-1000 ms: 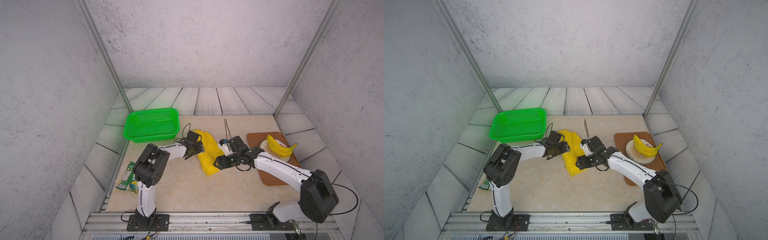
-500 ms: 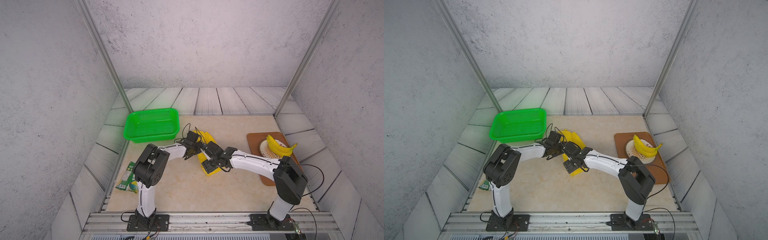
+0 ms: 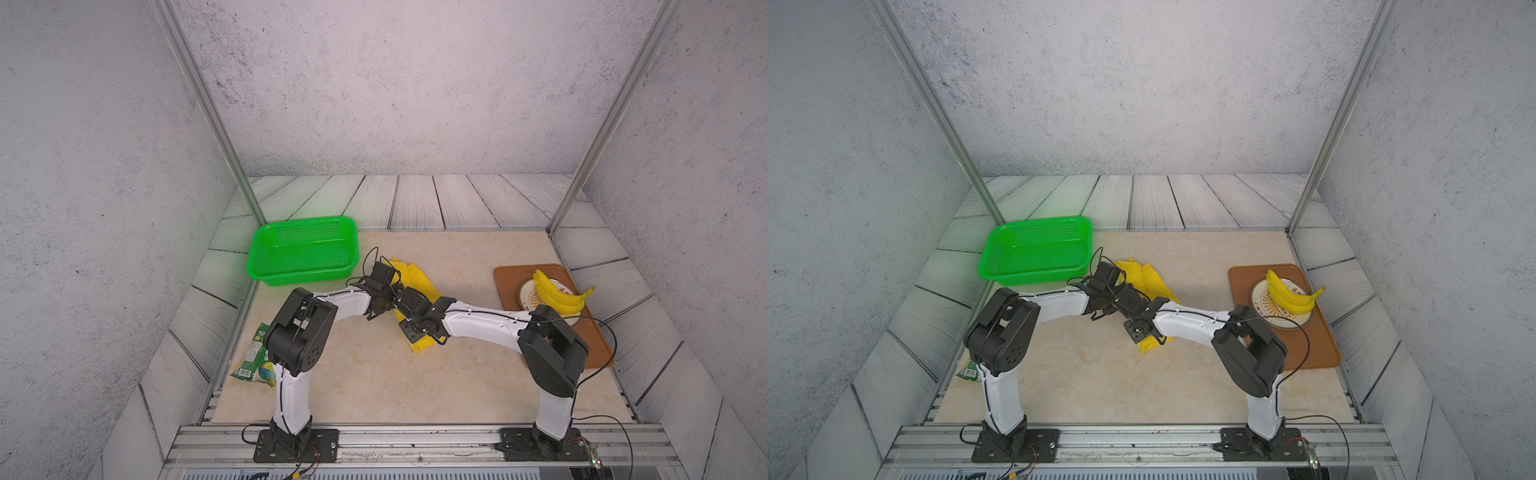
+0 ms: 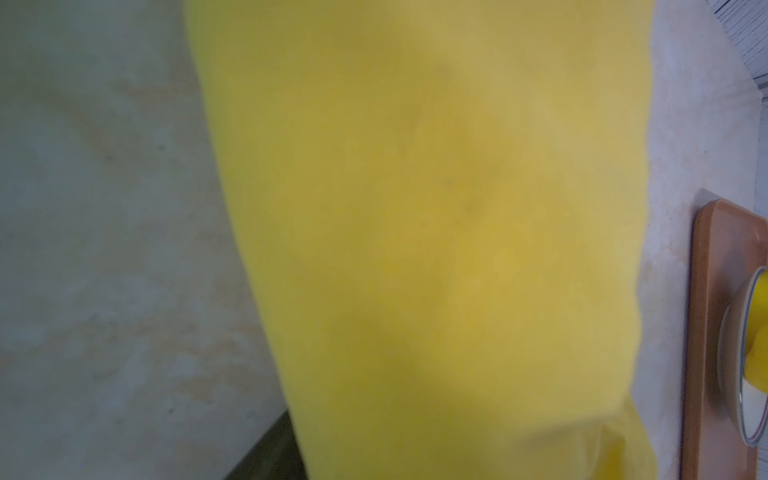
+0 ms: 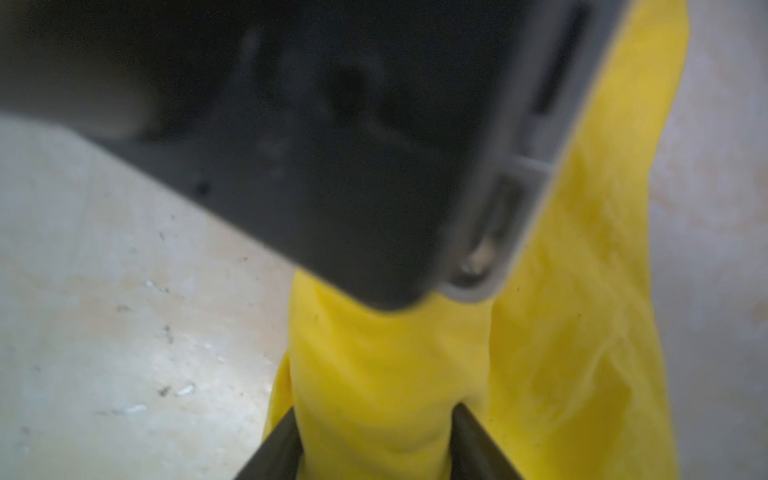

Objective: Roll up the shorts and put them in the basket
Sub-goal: Roll the shorts at the center of the board.

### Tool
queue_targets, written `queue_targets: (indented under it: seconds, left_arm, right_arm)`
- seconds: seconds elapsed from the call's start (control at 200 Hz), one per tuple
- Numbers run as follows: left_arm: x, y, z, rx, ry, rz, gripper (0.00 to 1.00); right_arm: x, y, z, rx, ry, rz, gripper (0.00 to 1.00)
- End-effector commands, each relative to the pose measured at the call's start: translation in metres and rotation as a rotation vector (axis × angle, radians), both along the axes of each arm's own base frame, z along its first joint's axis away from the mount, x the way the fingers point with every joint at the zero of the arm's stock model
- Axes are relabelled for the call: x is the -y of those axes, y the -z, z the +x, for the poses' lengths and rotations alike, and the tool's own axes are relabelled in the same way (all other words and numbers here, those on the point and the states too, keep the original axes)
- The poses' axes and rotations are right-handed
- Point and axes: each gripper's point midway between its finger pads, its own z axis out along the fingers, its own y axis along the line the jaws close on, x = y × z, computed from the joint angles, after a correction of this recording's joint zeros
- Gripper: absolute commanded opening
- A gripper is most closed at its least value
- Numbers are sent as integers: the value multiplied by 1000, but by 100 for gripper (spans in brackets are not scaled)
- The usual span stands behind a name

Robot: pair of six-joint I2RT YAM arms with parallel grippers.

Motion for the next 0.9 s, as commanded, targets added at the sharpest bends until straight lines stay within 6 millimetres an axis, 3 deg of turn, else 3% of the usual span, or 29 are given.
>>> queue_targets:
  seconds: [0.0,0.085,0.275,0.385,0.515,0.656,0.896]
  left_arm:
    - [-24,22,-37,-160,-3,37,72]
    - [-34,1,-29,-124,-32,4,74]
    - [-77,-47,-21,-41,-132,-19,77]
    - [-93,-65,-27,-3,-155,-16,77]
    - [-102,-66,-43,9,-156,-1,76]
    - [-104,-52,-52,11,-148,3,76]
    - [-72,-55,-35,75,-73,-35,76]
  right_arm:
    - [-13,5,-4,-32,-42,86,30]
    - [-21,0,-12,-85,-83,158,19]
    - [-40,-20,-36,-264,-134,406,17]
    - [-47,-29,-43,-384,-124,571,16]
    - [-48,-34,-38,-538,-71,773,15]
    - [-42,-19,-27,-694,17,905,15]
    - [-28,13,-23,-793,88,895,16]
